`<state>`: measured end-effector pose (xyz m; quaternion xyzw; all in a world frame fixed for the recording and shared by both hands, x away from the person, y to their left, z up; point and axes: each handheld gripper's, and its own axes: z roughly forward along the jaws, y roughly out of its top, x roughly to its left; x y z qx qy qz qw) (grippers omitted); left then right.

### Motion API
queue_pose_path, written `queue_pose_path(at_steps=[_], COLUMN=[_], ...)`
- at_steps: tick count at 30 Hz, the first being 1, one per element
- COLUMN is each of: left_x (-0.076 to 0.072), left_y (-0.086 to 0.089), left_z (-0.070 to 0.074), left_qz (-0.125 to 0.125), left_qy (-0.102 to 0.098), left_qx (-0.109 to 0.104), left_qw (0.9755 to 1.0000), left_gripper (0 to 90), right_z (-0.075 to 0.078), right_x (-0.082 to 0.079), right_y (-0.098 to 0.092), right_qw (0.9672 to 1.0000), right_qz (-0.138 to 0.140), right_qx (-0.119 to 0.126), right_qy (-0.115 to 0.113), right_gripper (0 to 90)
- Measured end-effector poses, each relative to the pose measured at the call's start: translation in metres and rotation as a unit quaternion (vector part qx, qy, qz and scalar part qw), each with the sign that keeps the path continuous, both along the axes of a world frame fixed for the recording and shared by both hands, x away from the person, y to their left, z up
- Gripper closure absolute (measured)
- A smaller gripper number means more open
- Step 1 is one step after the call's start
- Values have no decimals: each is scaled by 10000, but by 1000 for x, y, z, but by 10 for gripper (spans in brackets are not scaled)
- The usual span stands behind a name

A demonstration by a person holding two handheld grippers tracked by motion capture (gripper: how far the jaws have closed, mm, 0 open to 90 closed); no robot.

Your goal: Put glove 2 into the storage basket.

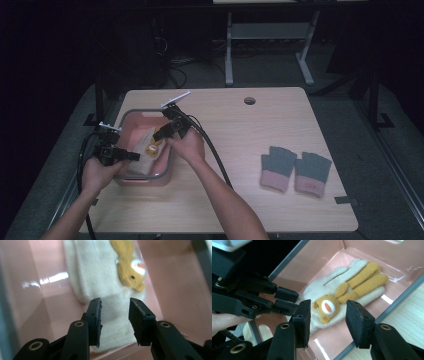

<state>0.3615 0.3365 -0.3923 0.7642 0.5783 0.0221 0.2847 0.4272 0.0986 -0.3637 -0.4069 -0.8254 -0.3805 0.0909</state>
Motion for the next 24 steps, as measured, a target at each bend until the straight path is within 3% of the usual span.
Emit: queue_pose_path(at_steps=[7, 21, 24], left_x=[-4, -8, -9], left_y=[-3, -17, -21], left_z=[14, 28, 30], left_qz=[-43, -165, -259], left_qy=[-383, -692, -732], left_qx=[-260, -594, -562], left_qw=[9989, 9957, 9954], left_gripper=[596, 527, 514], right_z=[0, 13, 13], right_x=[-2, -8, -8], right_y=[-7, -26, -32], right_qw=[10000, 9998, 9997], right_qz=[0, -67, -104], right_qx=[49, -6, -33], right_qy=[7, -192, -199], right_gripper=[540, 521, 496])
